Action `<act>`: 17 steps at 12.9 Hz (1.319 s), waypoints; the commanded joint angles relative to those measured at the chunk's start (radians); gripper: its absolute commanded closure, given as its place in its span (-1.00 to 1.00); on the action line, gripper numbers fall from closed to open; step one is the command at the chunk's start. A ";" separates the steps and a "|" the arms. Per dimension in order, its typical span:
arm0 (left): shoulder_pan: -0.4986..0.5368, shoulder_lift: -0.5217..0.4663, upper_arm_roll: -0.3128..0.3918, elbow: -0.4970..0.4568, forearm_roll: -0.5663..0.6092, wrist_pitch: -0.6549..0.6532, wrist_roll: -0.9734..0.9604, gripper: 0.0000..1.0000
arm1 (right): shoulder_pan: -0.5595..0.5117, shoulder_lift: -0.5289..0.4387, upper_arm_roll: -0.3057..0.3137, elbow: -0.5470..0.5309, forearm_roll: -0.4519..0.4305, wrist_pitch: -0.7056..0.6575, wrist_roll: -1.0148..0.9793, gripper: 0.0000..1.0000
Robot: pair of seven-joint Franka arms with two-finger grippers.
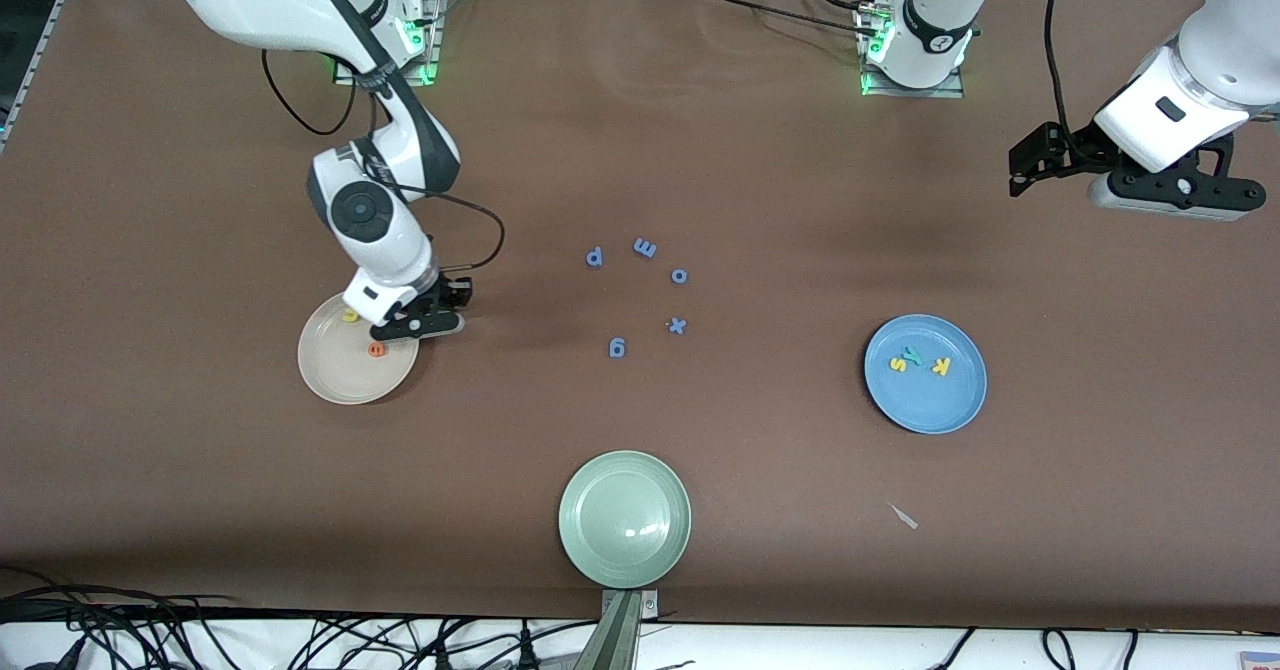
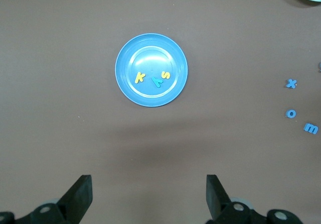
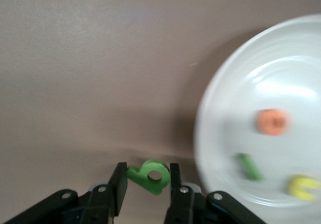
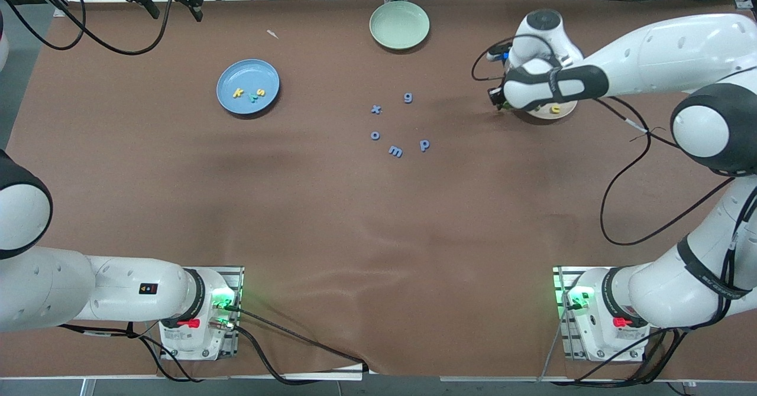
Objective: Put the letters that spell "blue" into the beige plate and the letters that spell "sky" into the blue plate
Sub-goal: 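Release the b on the white plate and raise the right gripper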
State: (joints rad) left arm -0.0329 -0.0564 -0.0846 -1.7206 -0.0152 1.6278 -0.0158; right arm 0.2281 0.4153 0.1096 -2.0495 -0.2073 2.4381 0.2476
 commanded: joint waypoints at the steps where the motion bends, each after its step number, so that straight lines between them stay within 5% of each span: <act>1: -0.001 0.007 0.000 0.019 -0.028 -0.002 -0.009 -1.00 | -0.073 -0.072 -0.022 -0.001 0.014 -0.079 -0.230 0.63; 3: -0.001 0.007 0.000 0.019 -0.028 -0.002 -0.006 -1.00 | -0.087 -0.064 -0.095 -0.046 0.016 0.019 -0.371 0.50; 5: -0.001 0.007 0.000 0.019 -0.028 -0.002 -0.007 -1.00 | -0.093 -0.061 -0.107 -0.072 0.017 0.068 -0.383 -0.34; 6: -0.001 0.007 0.000 0.019 -0.028 -0.002 -0.007 -1.00 | -0.093 -0.066 -0.107 -0.069 0.031 0.064 -0.369 -0.93; 11: -0.001 0.007 0.000 0.019 -0.028 -0.002 -0.007 -1.00 | -0.092 -0.139 -0.073 0.053 0.141 -0.173 -0.328 -1.00; 17: -0.001 0.007 0.000 0.019 -0.028 -0.002 -0.007 -1.00 | -0.092 -0.377 -0.071 0.118 0.209 -0.443 -0.298 -1.00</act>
State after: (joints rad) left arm -0.0332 -0.0559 -0.0846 -1.7197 -0.0152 1.6280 -0.0159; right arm 0.1367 0.1127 0.0383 -1.9486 -0.0367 2.0772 -0.0586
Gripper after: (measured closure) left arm 0.000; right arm 0.000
